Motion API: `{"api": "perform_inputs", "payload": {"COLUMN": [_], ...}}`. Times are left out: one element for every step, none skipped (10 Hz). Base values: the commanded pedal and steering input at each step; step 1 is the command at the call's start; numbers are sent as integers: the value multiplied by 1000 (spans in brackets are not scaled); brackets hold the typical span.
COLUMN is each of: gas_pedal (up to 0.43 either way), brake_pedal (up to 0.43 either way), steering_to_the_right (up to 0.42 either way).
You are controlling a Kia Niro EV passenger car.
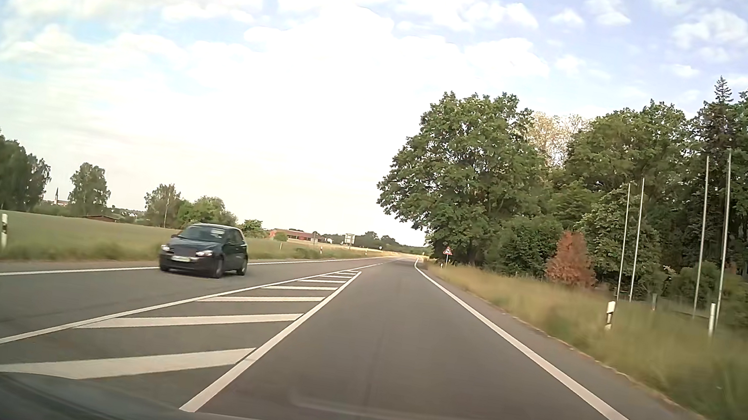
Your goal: Follow the waypoints while adhering to traffic rules and regulations
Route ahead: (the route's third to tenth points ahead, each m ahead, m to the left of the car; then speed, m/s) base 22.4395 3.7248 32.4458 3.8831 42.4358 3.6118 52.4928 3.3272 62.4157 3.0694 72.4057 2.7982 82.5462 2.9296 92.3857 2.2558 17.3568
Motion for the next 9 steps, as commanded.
{"api": "perform_inputs", "payload": {"gas_pedal": [110, 110, 110, 110, 110, 110, 110, 110, 110], "brake_pedal": [30, 30, 30, 30, 30, 30, 30, 30, 30], "steering_to_the_right": [3, 2, 3, 3, 2, 2, 2, 2, 2]}}
